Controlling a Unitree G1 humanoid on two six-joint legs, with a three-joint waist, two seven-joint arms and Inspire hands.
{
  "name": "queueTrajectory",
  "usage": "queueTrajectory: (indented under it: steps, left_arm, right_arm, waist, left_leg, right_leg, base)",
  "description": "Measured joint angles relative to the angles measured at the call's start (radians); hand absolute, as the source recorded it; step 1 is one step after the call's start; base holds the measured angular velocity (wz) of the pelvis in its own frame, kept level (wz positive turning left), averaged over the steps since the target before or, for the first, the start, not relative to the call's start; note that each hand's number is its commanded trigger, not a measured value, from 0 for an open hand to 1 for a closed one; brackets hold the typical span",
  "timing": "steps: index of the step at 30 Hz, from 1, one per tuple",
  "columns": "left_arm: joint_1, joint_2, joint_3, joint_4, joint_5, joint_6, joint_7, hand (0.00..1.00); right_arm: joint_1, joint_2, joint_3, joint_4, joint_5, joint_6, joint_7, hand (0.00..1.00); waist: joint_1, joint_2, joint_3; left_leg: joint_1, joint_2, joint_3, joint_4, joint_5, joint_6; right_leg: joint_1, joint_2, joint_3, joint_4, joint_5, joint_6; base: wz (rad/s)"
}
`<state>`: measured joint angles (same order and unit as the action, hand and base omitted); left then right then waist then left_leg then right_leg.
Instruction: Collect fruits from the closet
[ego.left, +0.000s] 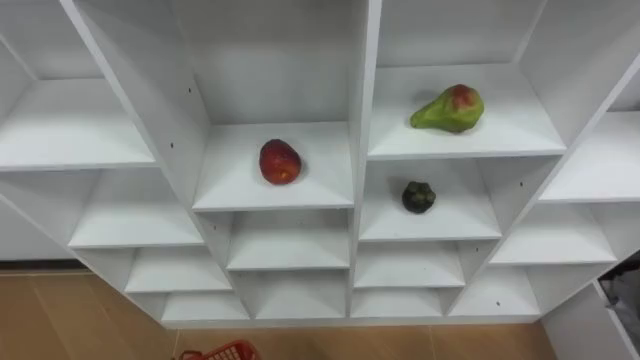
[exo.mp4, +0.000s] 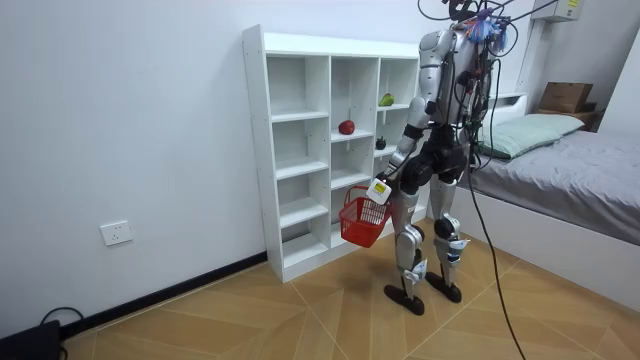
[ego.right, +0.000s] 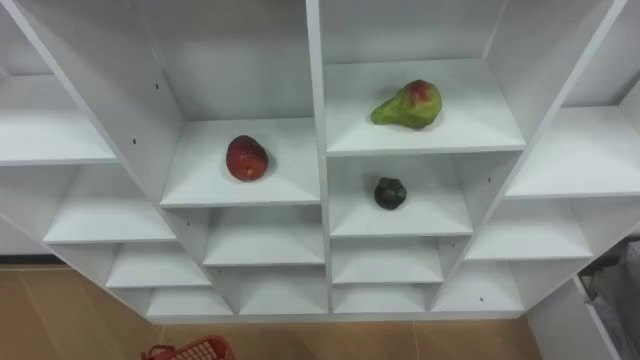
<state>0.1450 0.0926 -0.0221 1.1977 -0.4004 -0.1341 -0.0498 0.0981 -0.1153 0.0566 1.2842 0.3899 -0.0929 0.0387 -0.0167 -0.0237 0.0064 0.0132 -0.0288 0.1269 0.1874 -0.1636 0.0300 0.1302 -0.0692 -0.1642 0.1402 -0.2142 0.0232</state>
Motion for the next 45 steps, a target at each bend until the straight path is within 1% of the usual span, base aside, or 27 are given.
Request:
queueTrajectory:
  steps: [3, 11, 14, 19, 22, 24, 26, 27, 29, 30, 32, 36, 38, 39, 40, 41, 43, 44, 45]
  left_arm:
    - [0.000, 0.001, 0.000, 0.000, 0.000, 0.000, -0.001, 1.00]
    - [0.002, 0.001, -0.001, 0.000, 0.000, 0.000, -0.003, 1.00]
    - [0.002, 0.002, -0.001, 0.000, 0.002, 0.000, -0.002, 1.00]
    - [0.002, 0.002, 0.000, -0.001, 0.002, 0.000, 0.000, 1.00]
    - [0.004, 0.003, 0.001, -0.001, 0.000, 0.000, 0.000, 1.00]
    - [0.005, 0.003, 0.007, 0.000, 0.000, 0.000, -0.002, 1.00]
    - [0.006, 0.004, 0.033, 0.002, 0.000, 0.001, -0.003, 1.00]
    - [0.007, 0.005, 0.045, 0.003, 0.000, 0.002, -0.004, 1.00]
    - [0.016, 0.006, 0.107, 0.002, 0.021, 0.002, -0.002, 1.00]
    - [0.021, 0.006, 0.120, 0.002, 0.022, 0.002, -0.002, 1.00]
    - [0.035, 0.013, 0.138, 0.002, 0.023, 0.001, 0.000, 1.00]
    - [0.041, 0.021, 0.138, 0.002, 0.024, 0.000, 0.002, 1.00]
    - [0.042, 0.023, 0.139, 0.003, 0.046, 0.000, 0.001, 1.00]
    - [0.042, 0.024, 0.139, 0.003, 0.049, 0.000, 0.001, 1.00]
    - [0.043, 0.025, 0.139, 0.001, 0.061, 0.000, 0.002, 1.00]
    - [0.042, 0.025, 0.138, -0.001, 0.067, 0.000, 0.003, 1.00]
    - [0.045, 0.025, 0.135, -0.010, 0.068, 0.000, 0.004, 1.00]
    - [0.046, 0.025, 0.134, -0.018, 0.068, 0.000, 0.005, 1.00]
    - [0.046, 0.025, 0.135, -0.022, 0.069, 0.000, 0.005, 1.00]
  right_arm:
    - [-0.001, 0.000, 0.000, 0.000, 0.000, 0.000, 0.001, 0.00]
    - [-0.001, 0.000, 0.000, 0.000, 0.003, 0.000, 0.007, 0.00]
    - [-0.001, 0.000, 0.000, -0.001, 0.010, 0.000, 0.007, 0.00]
    - [-0.001, 0.000, 0.000, 0.001, 0.037, 0.000, -0.006, 0.00]
    - [0.003, 0.002, -0.006, 0.004, 0.056, 0.000, -0.018, 0.00]
    - [0.003, 0.002, -0.029, 0.004, 0.078, 0.001, -0.033, 0.00]
    - [0.005, 0.000, -0.105, 0.003, 0.105, 0.001, -0.058, 0.00]
    - [0.006, 0.000, -0.129, 0.000, 0.117, 0.001, -0.066, 0.00]
    - [0.018, -0.003, -0.224, -0.050, 0.126, 0.002, -0.104, 0.00]
    - [0.020, -0.005, -0.243, -0.070, 0.126, 0.001, -0.116, 0.00]
    - [0.021, -0.013, -0.291, -0.137, 0.126, -0.016, -0.154, 0.00]
    - [0.020, -0.017, -0.297, -0.249, 0.113, -0.028, -0.239, 0.00]
    - [0.018, -0.017, -0.312, -0.340, 0.110, -0.038, -0.292, 0.00]
    - [0.018, -0.017, -0.317, -0.365, 0.110, -0.044, -0.306, 0.00]
    - [0.019, -0.017, -0.319, -0.415, 0.107, -0.059, -0.340, 0.00]
    - [0.024, -0.017, -0.318, -0.478, 0.098, -0.063, -0.374, 0.00]
    - [0.029, -0.017, -0.315, -0.555, 0.051, -0.075, -0.418, 0.00]
    - [0.028, -0.017, -0.311, -0.601, 0.021, -0.085, -0.442, 0.00]
    - [0.027, -0.017, -0.310, -0.623, 0.009, -0.088, -0.452, 0.00]
  waist:
    - [0.000, -0.002, 0.0003]
    - [0.000, 0.001, 0.0012]
    - [0.000, 0.003, 0.0030]
    - [0.002, 0.003, 0.0045]
    - [-0.003, -0.001, 0.0056]
    - [-0.004, 0.000, 0.0060]
    - [-0.010, -0.001, 0.0050]
    - [-0.011, -0.001, 0.0047]
    - [-0.015, -0.003, 0.0036]
    - [-0.018, -0.003, 0.0036]
    - [-0.031, -0.007, 0.0028]
    - [-0.033, -0.021, 0.0005]
    - [-0.032, -0.028, -0.0010]
    - [-0.032, -0.028, -0.0012]
    - [-0.031, -0.029, -0.0016]
    - [-0.032, -0.028, -0.0021]
    - [-0.030, -0.028, -0.0023]
    - [-0.028, -0.024, -0.0051]
    - [-0.027, -0.025, -0.0047]
  left_leg:
    - [0.000, 0.000, 0.000, 0.000, 0.000, 0.000]
    - [0.000, 0.000, 0.000, 0.000, 0.000, 0.000]
    - [0.002, 0.000, 0.000, 0.000, 0.000, 0.000]
    - [0.012, 0.002, 0.008, -0.002, 0.000, 0.000]
    - [0.024, 0.001, 0.012, -0.006, 0.000, 0.000]
    - [0.028, 0.001, 0.013, -0.007, 0.000, 0.000]
    - [0.029, 0.001, 0.011, -0.007, 0.000, 0.000]
    - [0.029, 0.000, 0.011, -0.006, 0.000, 0.000]
    - [0.032, 0.000, 0.011, -0.008, 0.000, 0.000]
    - [0.034, 0.000, 0.011, -0.009, 0.000, 0.000]
    - [0.036, 0.000, 0.012, -0.009, 0.000, 0.001]
    - [0.034, 0.001, 0.018, -0.008, 0.000, 0.001]
    - [0.034, 0.002, 0.024, -0.008, 0.000, 0.001]
    - [0.034, 0.002, 0.025, -0.008, 0.000, 0.001]
    - [0.033, 0.002, 0.026, -0.008, 0.000, 0.001]
    - [0.032, 0.002, 0.025, -0.008, 0.000, 0.001]
    - [0.032, 0.002, 0.026, -0.009, 0.000, 0.001]
    - [0.032, 0.002, 0.028, -0.011, 0.000, 0.001]
    - [0.033, 0.002, 0.029, -0.011, 0.000, 0.001]
  right_leg:
    - [0.000, 0.000, 0.000, 0.000, 0.000, 0.000]
    - [0.000, 0.000, 0.000, 0.003, 0.000, 0.000]
    - [0.000, 0.000, 0.001, 0.007, 0.000, 0.000]
    - [0.001, 0.001, 0.024, 0.010, 0.000, 0.000]
    - [0.009, 0.001, 0.024, 0.009, 0.000, 0.001]
    - [0.013, 0.000, 0.024, 0.009, -0.001, 0.001]
    - [0.015, 0.000, 0.023, 0.008, -0.001, 0.001]
    - [0.015, 0.000, 0.022, 0.007, -0.001, 0.001]
    - [0.017, 0.000, 0.023, 0.008, -0.001, 0.001]
    - [0.018, 0.000, 0.024, 0.008, -0.001, 0.001]
    - [0.018, 0.000, 0.025, 0.010, -0.001, 0.002]
    - [0.012, 0.000, 0.028, 0.010, -0.002, 0.002]
    - [0.010, 0.000, 0.035, 0.011, -0.002, 0.002]
    - [0.009, 0.000, 0.037, 0.011, -0.002, 0.002]
    - [0.007, 0.000, 0.039, 0.011, -0.002, 0.002]
    - [0.005, 0.000, 0.040, 0.012, -0.002, 0.002]
    - [0.004, 0.000, 0.040, 0.013, -0.002, 0.002]
    - [0.003, 0.000, 0.041, 0.013, -0.002, 0.002]
    - [0.003, 0.000, 0.042, 0.013, -0.002, 0.002]
  base:
    - [0.00]
    - [0.00]
    - [0.00]
    - [-0.08]
    - [-0.04]
    - [-0.02]
    - [0.00]
    - [0.00]
    - [0.00]
    - [0.00]
    - [0.00]
    - [-0.01]
    - [-0.06]
    - [-0.07]
    - [-0.05]
    - [-0.04]
    - [0.00]
    - [0.00]
    - [0.00]
